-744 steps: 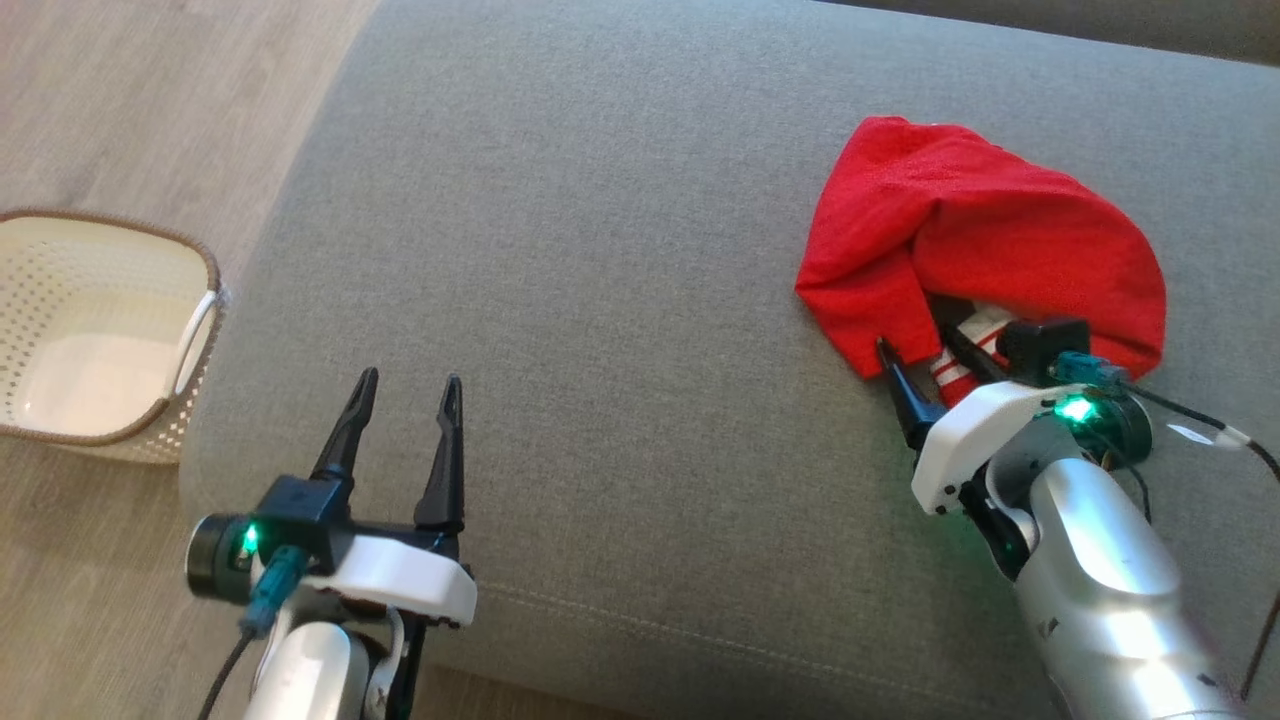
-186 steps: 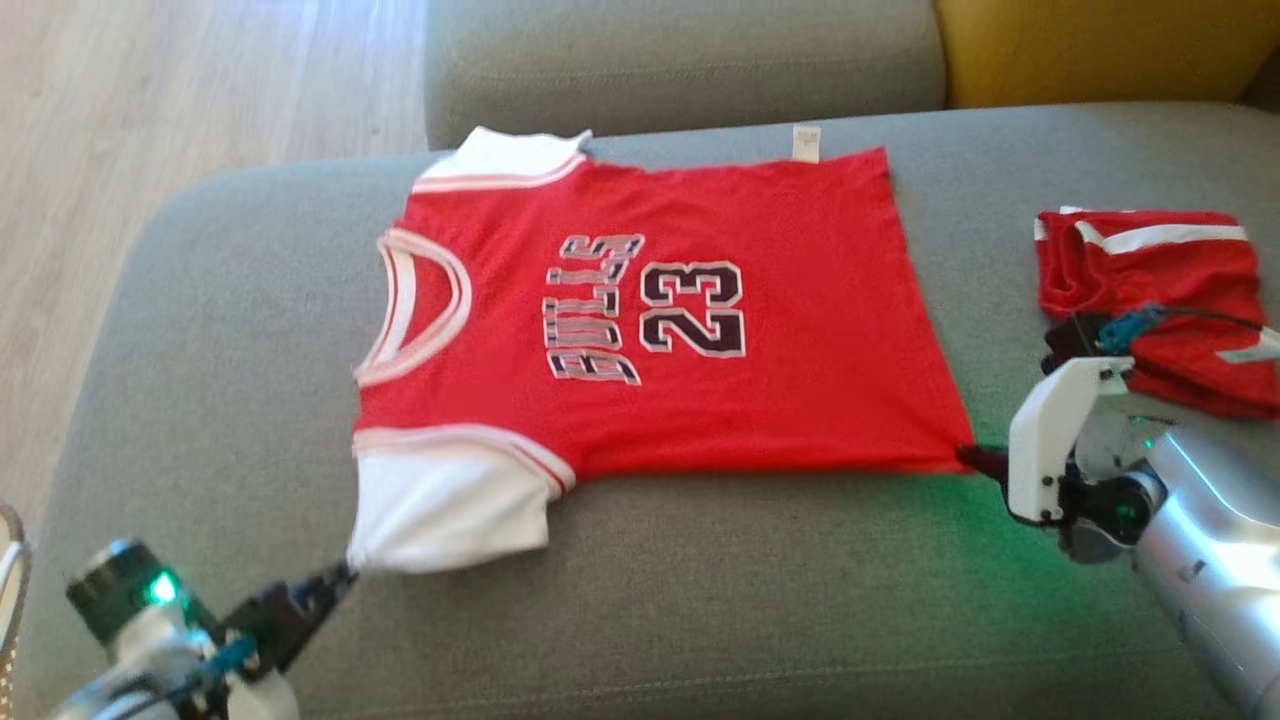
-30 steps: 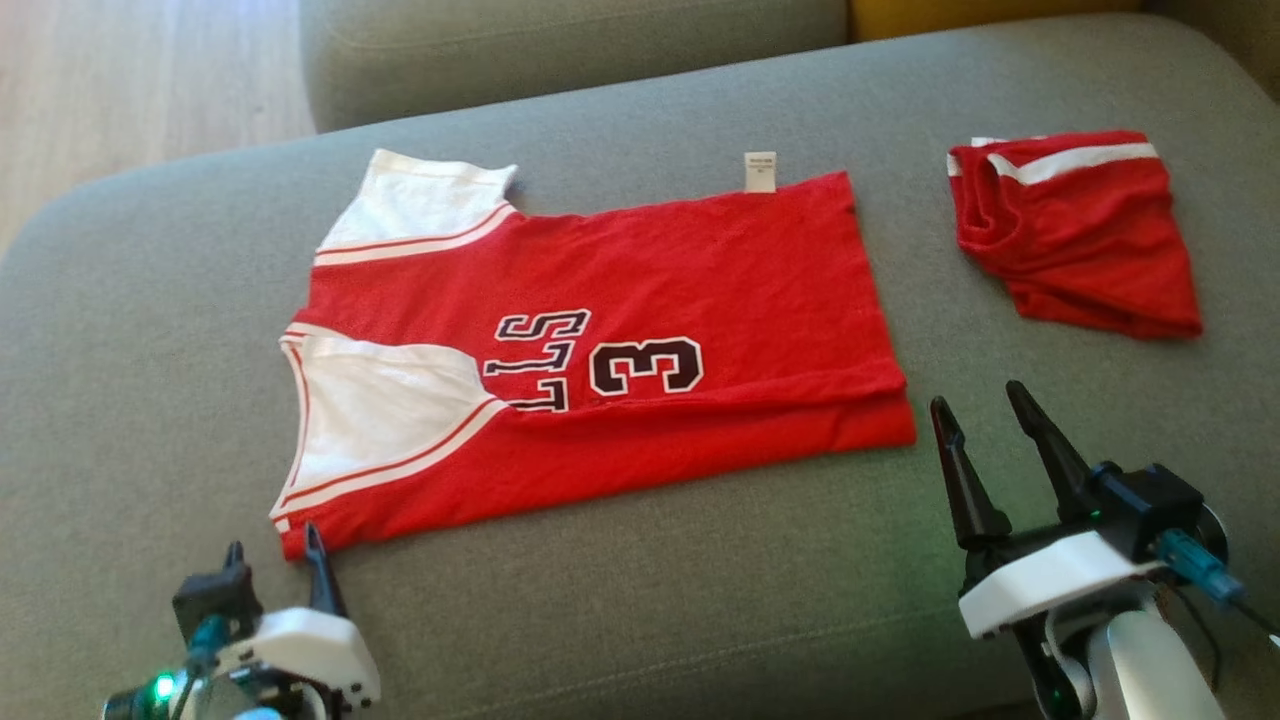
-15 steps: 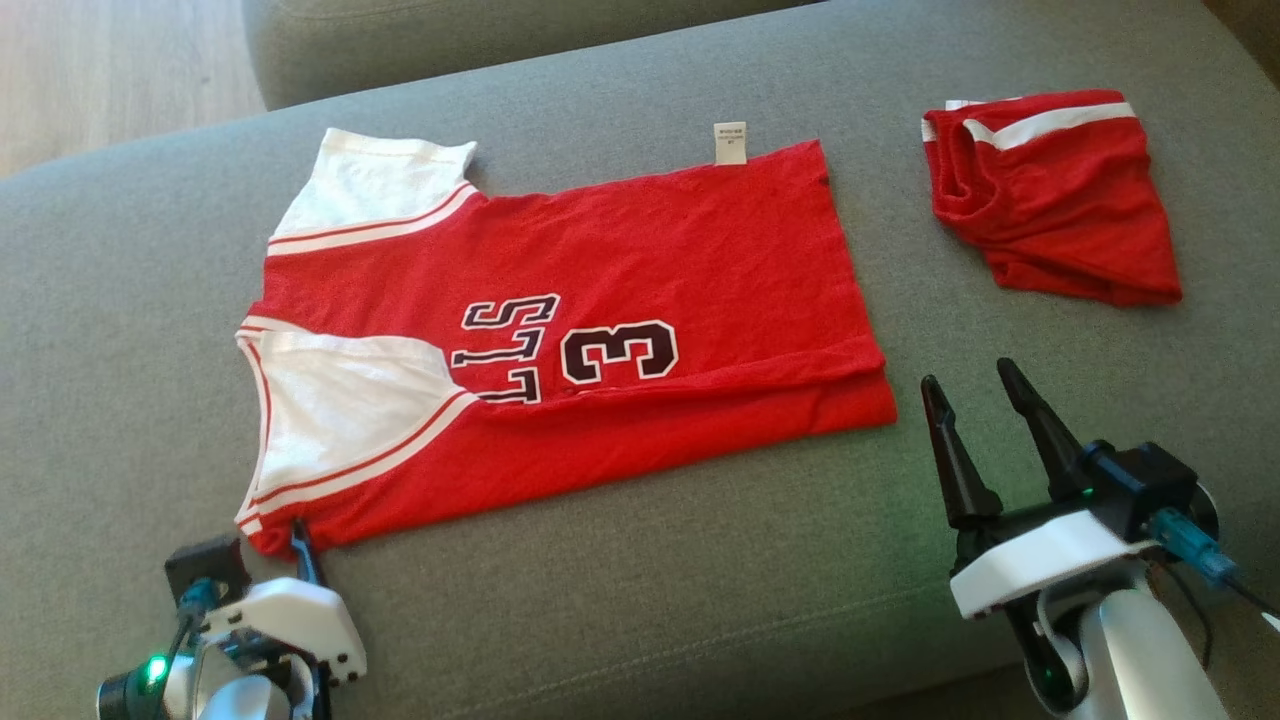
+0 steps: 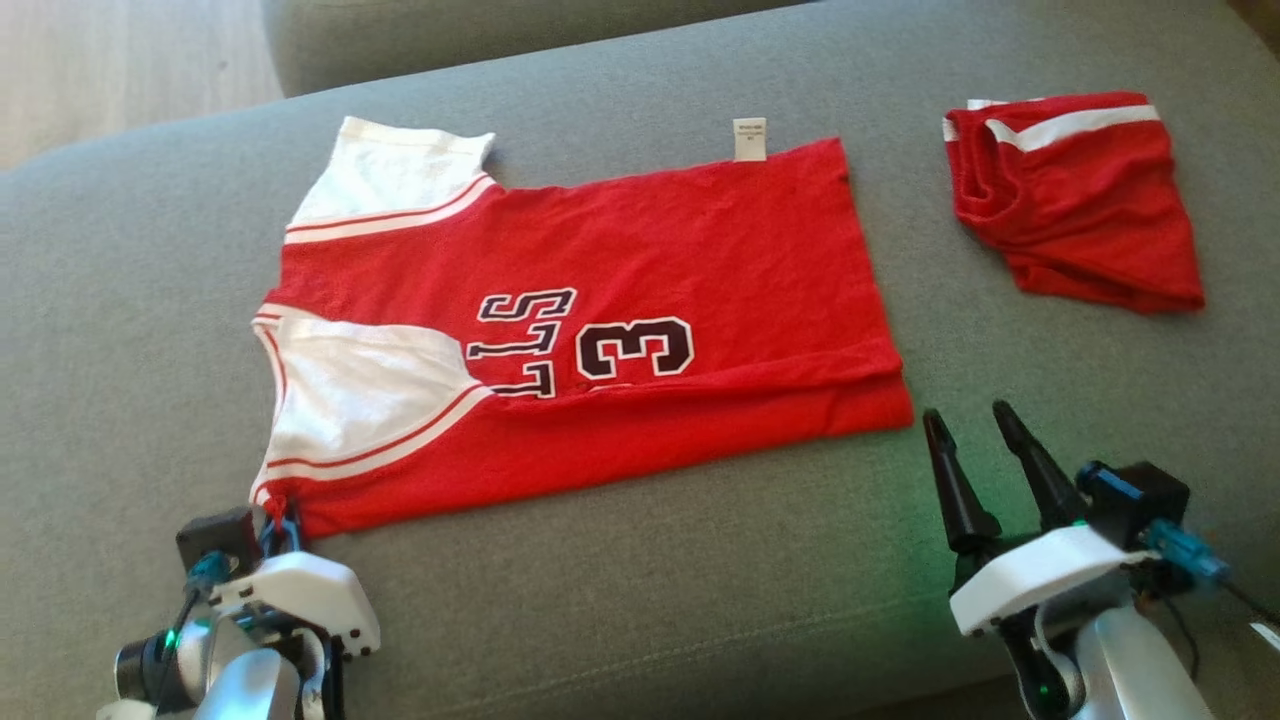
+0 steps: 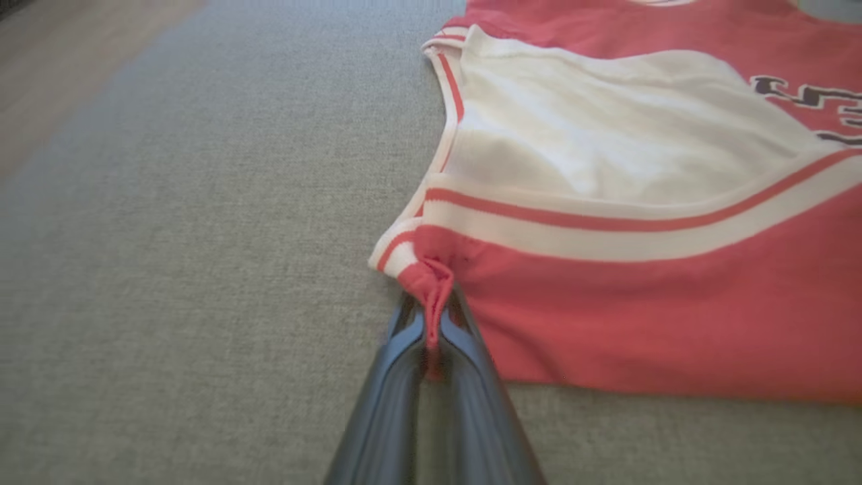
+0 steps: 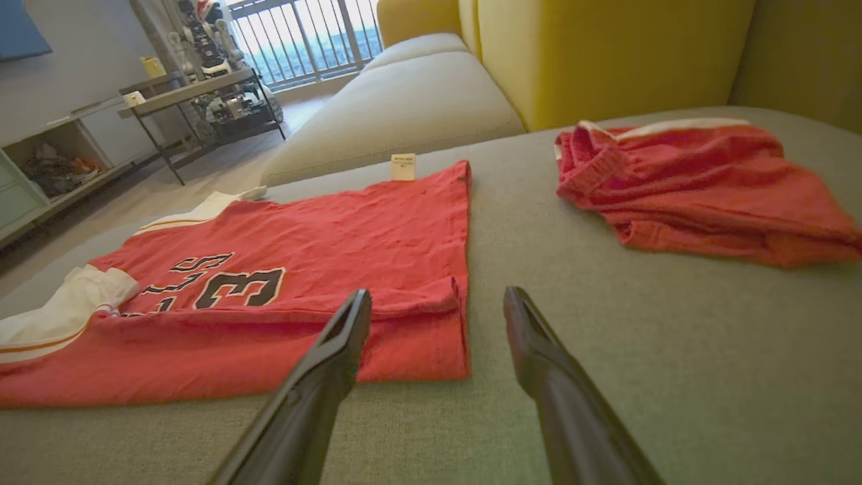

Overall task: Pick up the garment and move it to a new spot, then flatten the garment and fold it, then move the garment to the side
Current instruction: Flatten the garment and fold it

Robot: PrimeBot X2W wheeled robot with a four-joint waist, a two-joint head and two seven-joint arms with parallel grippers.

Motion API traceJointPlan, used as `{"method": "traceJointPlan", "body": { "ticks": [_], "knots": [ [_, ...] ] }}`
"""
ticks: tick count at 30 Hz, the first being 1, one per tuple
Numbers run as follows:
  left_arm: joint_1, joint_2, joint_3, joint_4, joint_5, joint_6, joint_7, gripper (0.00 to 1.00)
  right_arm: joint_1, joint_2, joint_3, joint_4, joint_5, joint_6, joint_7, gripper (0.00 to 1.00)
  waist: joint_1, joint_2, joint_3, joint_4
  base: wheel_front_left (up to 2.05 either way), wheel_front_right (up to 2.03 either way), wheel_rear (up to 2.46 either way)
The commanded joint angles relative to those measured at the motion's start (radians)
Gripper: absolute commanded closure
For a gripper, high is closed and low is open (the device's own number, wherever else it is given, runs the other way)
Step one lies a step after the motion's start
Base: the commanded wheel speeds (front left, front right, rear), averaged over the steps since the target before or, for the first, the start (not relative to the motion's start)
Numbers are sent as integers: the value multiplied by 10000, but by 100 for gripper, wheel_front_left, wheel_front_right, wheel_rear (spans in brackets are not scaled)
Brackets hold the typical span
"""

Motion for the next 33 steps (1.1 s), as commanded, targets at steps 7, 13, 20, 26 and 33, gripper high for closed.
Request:
{"method": "traceJointPlan", "body": {
  "ticks": [7, 13, 20, 26, 33],
  "knots": [
    [432, 206, -22, -1407, 440, 33, -145, 100, -1219, -3, -34, 1705, 2666, -4, 418, 0, -1, 0, -212, 552, 0, 0, 0],
    [779, 232, -343, -2292, 816, 20, -153, 100, -1881, -3, -40, 3303, 3731, -4, 505, 0, -1, 0, -263, 914, 0, 0, 0],
    [926, 221, -572, -2883, 1018, 44, -155, 100, -2754, -3, 224, 5284, 4382, -4, 254, 0, -1, 0, -178, 1210, 0, 0, 0],
    [886, 282, -700, -3061, 1097, 39, -155, 100, -3440, -3, 573, 6432, 5176, -4, 46, 0, -1, 0, -35, 1278, 0, 0, 0],
    [852, 385, -789, -2993, 1092, 42, -155, 100, -3867, -3, 1494, 7043, 5822, -4, -71, 100, -1, 0, -57, 1271, 0, 0, 0]
  ]
}}
